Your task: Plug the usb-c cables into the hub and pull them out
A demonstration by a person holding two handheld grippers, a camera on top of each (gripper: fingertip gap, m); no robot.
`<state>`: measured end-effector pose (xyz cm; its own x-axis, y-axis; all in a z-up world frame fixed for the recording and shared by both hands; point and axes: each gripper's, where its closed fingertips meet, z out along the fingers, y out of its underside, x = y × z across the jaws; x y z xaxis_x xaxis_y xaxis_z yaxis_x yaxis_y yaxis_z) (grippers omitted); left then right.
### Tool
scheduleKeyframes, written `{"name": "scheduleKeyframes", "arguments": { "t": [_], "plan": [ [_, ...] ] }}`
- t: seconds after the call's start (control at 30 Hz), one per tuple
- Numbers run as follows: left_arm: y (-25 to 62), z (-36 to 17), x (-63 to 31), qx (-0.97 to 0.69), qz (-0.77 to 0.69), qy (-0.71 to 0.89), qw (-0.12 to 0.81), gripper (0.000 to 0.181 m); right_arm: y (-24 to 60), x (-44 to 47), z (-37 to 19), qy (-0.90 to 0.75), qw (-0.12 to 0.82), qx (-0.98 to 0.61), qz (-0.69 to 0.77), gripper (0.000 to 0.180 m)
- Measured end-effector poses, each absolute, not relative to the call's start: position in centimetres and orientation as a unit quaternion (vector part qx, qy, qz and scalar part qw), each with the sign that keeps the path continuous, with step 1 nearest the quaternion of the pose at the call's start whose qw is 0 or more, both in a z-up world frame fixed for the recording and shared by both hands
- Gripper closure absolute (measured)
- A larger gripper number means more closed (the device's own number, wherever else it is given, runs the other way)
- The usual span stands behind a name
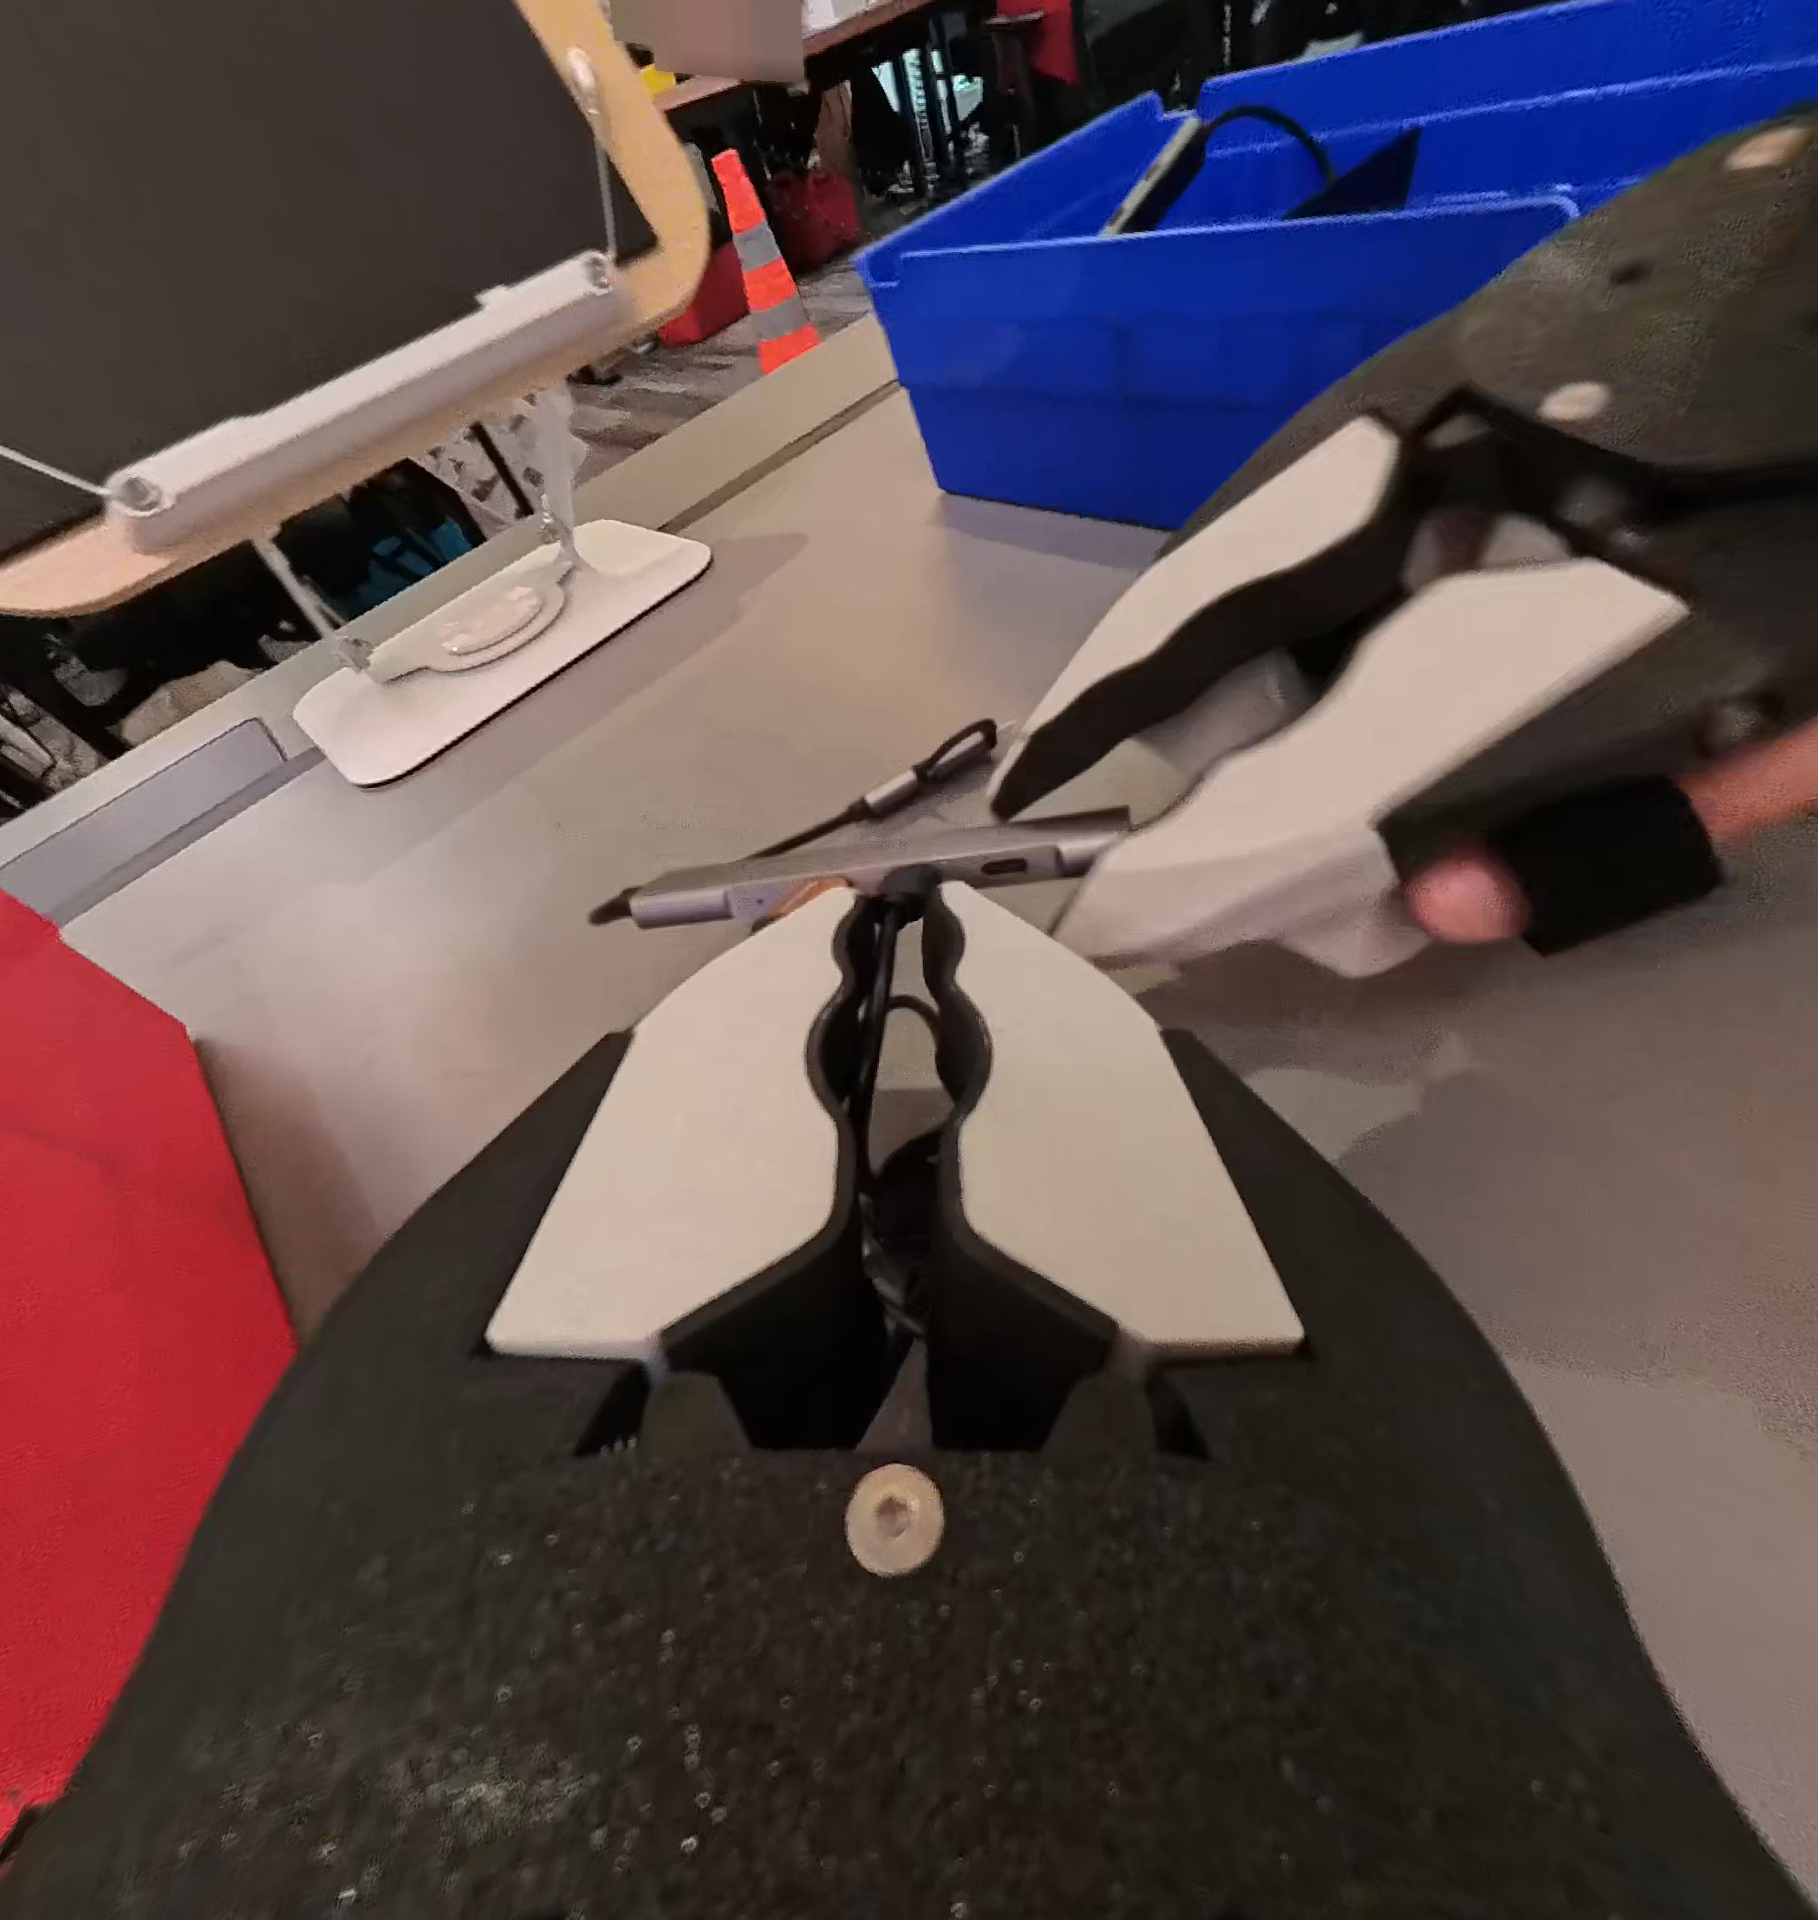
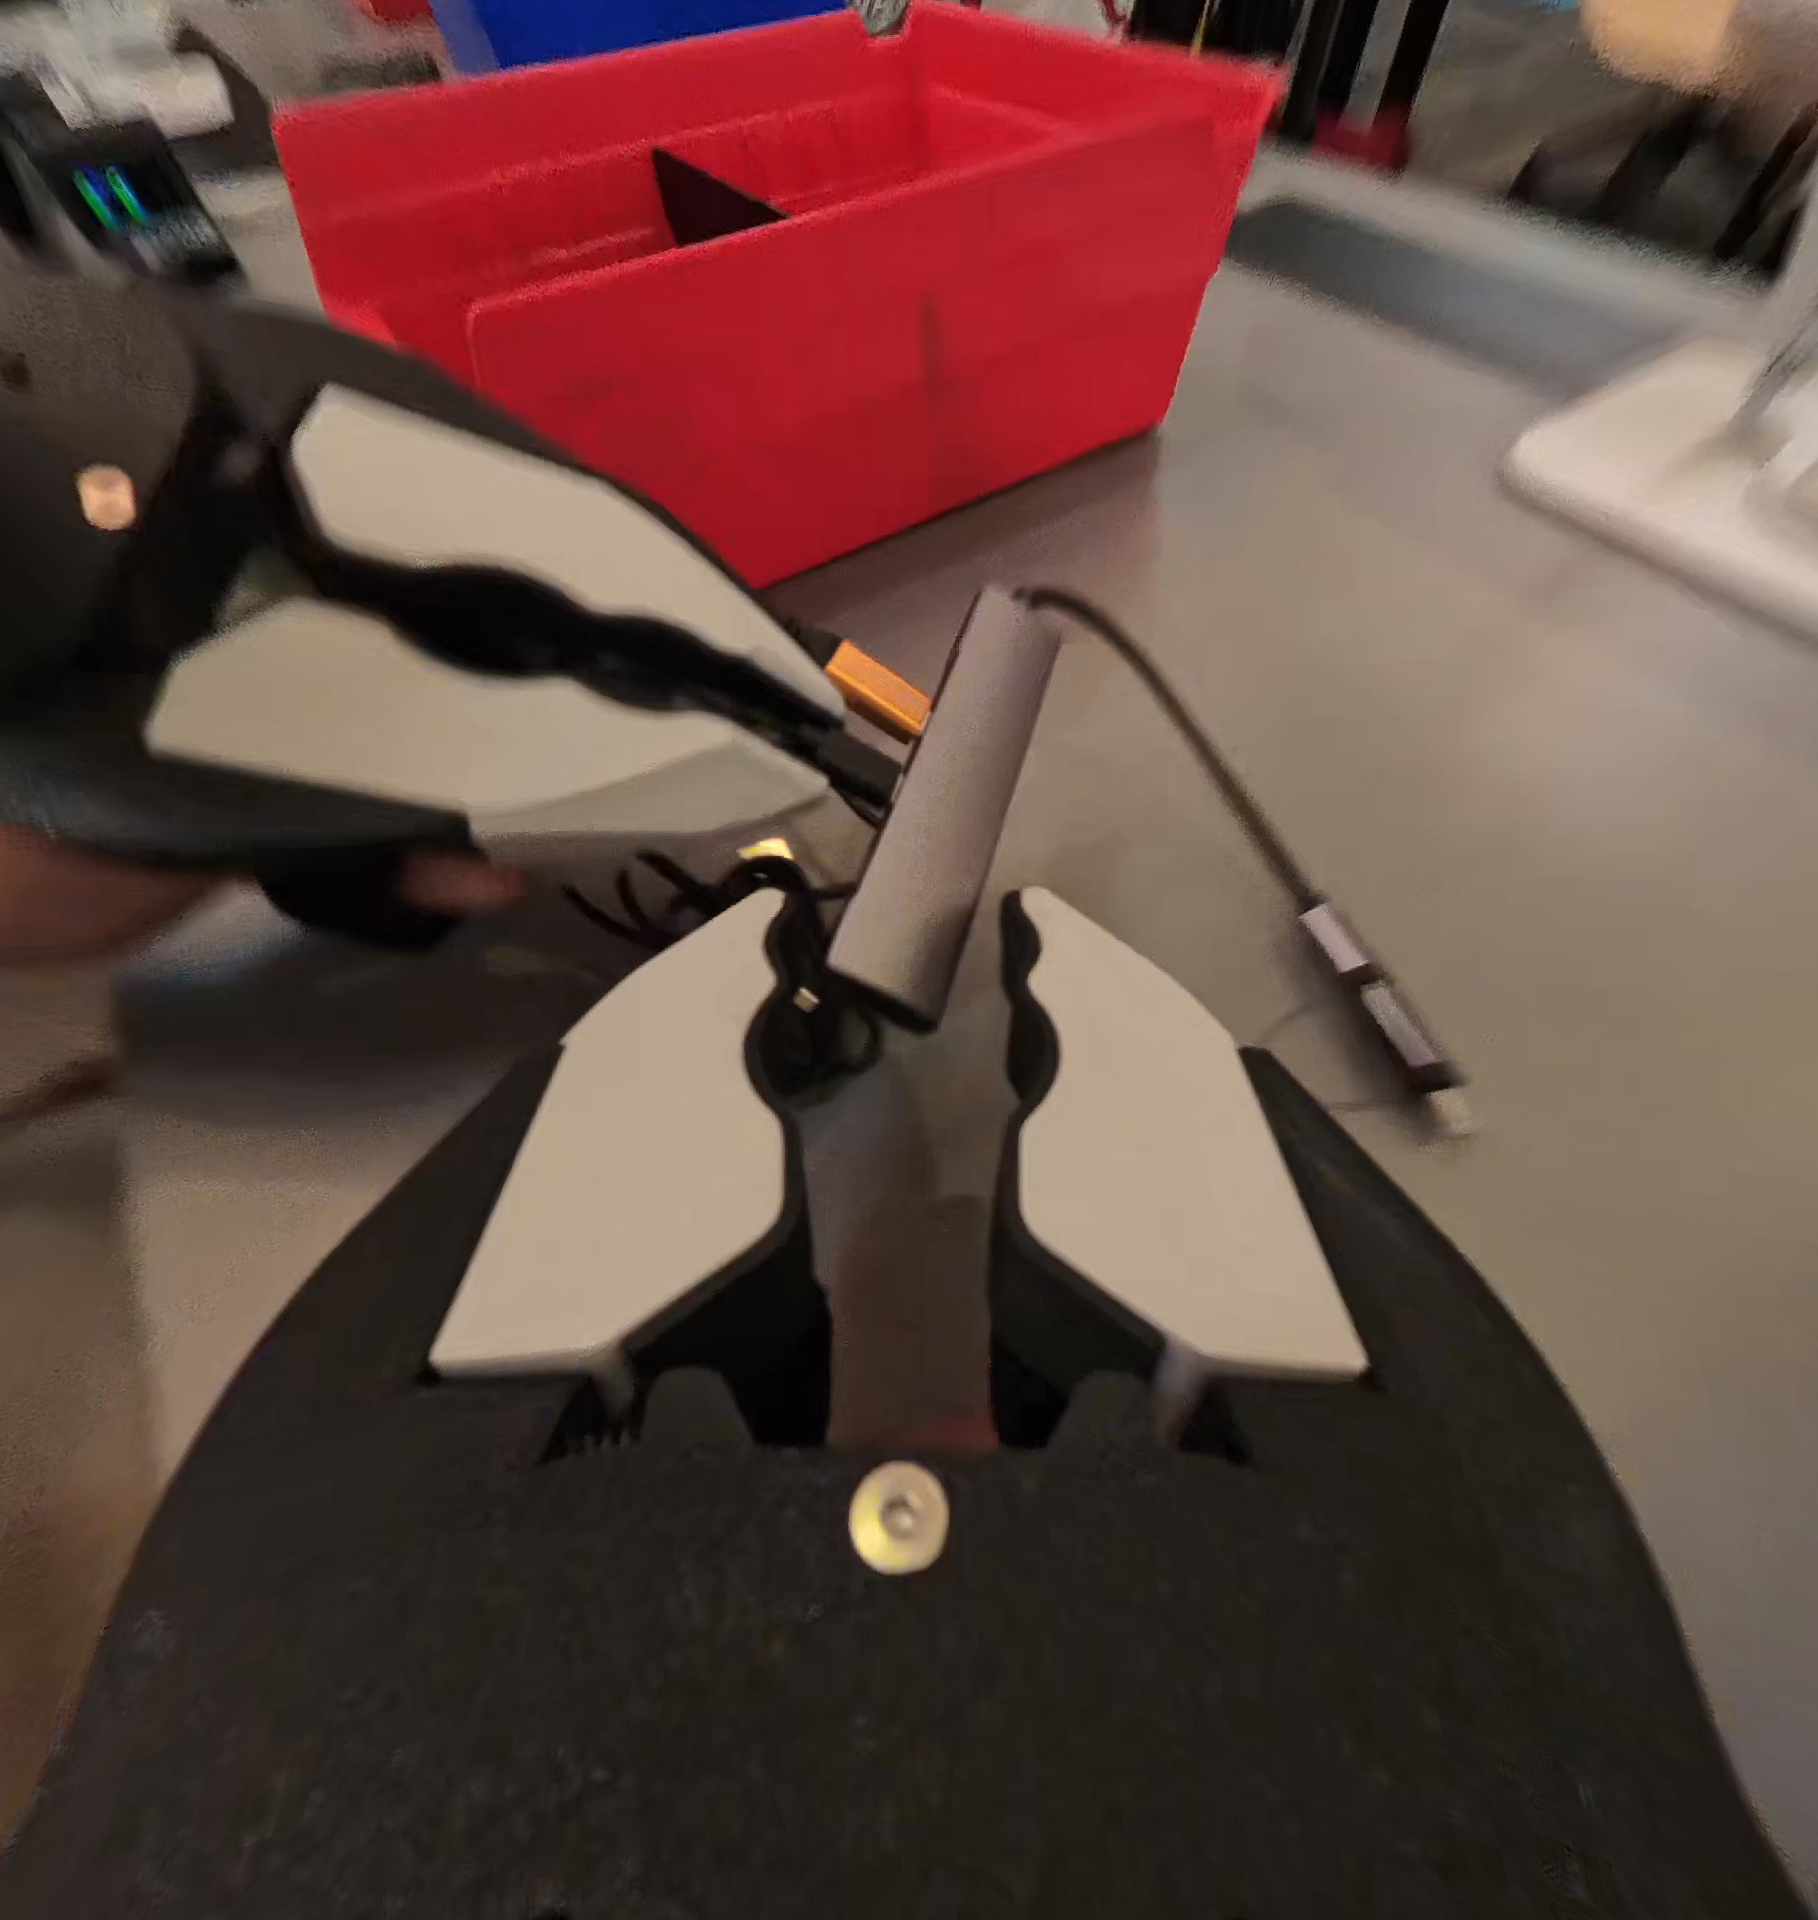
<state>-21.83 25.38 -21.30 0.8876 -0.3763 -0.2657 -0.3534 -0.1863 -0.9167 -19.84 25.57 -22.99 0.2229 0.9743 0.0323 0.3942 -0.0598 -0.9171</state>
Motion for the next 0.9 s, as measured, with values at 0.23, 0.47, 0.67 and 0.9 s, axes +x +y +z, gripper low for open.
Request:
{"name": "scheduleKeyframes", "arguments": {
  "t": [0.23,0.47,0.67,0.9],
  "plan": [
    [25.6,-20.8,-23.1,-0.781,-0.066,0.182,0.594,0.172,26.5,-20.0,-23.0,-0.642,0.576,-0.501,0.067,0.138],
    [25.7,-21.0,-22.3,-0.776,-0.055,0.199,0.596,0.172,27.1,-21.1,-22.2,-0.666,0.618,-0.417,0.001,0.171],
    [23.9,-18.3,-21.3,-0.736,-0.087,0.199,0.641,0.139,33.8,-21.3,-22.0,-0.644,0.629,-0.432,-0.05,0.171],
    [16.5,-19.1,-22.3,-0.767,-0.108,0.173,0.609,0.148,38.4,-22.1,-22.3,-0.623,0.648,-0.435,-0.048,0.171]
  ]
}}
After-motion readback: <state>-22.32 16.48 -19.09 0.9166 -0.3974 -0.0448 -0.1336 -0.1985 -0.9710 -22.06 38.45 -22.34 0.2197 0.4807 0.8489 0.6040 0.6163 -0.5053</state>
